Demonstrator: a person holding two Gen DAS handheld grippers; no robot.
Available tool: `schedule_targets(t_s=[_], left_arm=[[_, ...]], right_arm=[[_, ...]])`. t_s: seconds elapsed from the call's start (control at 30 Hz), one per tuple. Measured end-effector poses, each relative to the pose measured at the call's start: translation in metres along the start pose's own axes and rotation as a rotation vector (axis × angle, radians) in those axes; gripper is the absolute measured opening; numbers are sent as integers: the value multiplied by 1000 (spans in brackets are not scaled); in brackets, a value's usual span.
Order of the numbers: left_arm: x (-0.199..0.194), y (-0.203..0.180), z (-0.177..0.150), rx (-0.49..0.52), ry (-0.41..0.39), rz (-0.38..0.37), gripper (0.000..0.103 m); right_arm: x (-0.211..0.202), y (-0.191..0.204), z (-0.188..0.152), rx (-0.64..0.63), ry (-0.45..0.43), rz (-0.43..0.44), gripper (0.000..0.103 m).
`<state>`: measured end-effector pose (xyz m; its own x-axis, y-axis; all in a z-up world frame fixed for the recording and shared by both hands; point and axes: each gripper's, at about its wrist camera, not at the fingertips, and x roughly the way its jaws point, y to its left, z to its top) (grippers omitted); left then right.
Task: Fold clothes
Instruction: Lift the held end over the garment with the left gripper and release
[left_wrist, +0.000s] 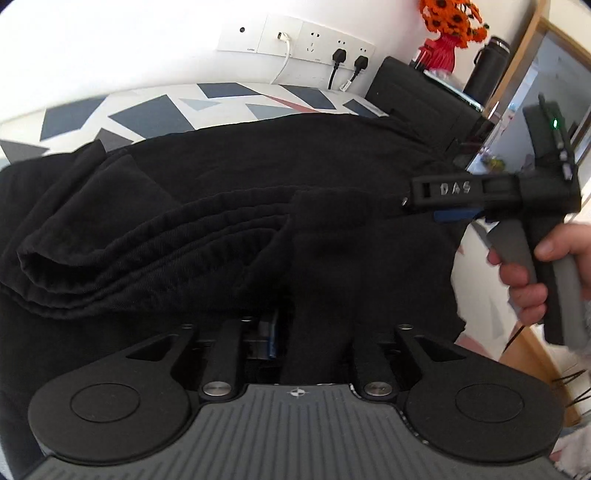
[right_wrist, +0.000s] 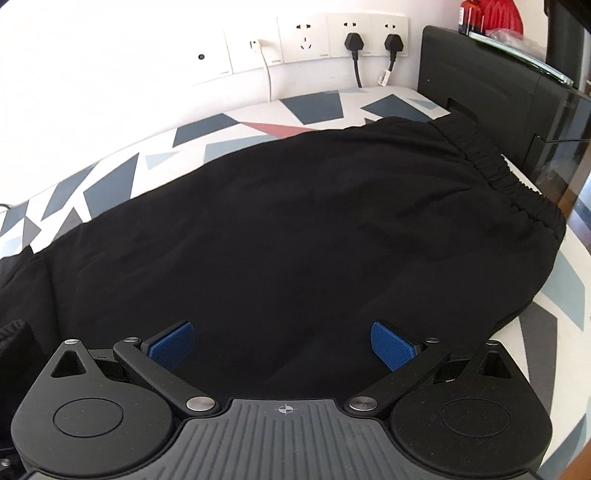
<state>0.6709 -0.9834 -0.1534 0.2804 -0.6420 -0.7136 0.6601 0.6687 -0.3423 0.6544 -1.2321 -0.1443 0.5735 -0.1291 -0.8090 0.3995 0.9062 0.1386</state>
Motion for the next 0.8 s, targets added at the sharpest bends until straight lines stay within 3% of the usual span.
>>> schedule_targets(t_s=[0.03, 0.1, 0.17, 0.33, 0.43, 0.6, 0.7, 0.8], left_arm=[[-3, 3, 2, -15, 7, -27, 51], [-15, 6, 4, -21, -4, -57, 67], [-31, 8, 4, -13, -31, -71, 67], [-87, 35, -7, -55, -122, -23, 67], [-110, 59, -24, -101, -141, 84, 67], [-125, 83, -52, -150, -99, 198, 67], [-129, 77, -65, -74, -72, 239, 67], [-131, 70, -76, -2, -46, 265, 69]], right_arm=[[2, 1, 1, -5, 3, 2, 102], [3, 4, 4, -14, 7, 13, 102], [4, 9, 8, -24, 8, 33, 102], [1, 26, 21, -55, 8, 117, 102], [-5, 39, 25, -79, 33, 204, 102], [-18, 68, 30, -119, 61, 341, 102], [-21, 94, 27, -215, 93, 409, 102], [-23, 122, 14, -362, 114, 420, 102]])
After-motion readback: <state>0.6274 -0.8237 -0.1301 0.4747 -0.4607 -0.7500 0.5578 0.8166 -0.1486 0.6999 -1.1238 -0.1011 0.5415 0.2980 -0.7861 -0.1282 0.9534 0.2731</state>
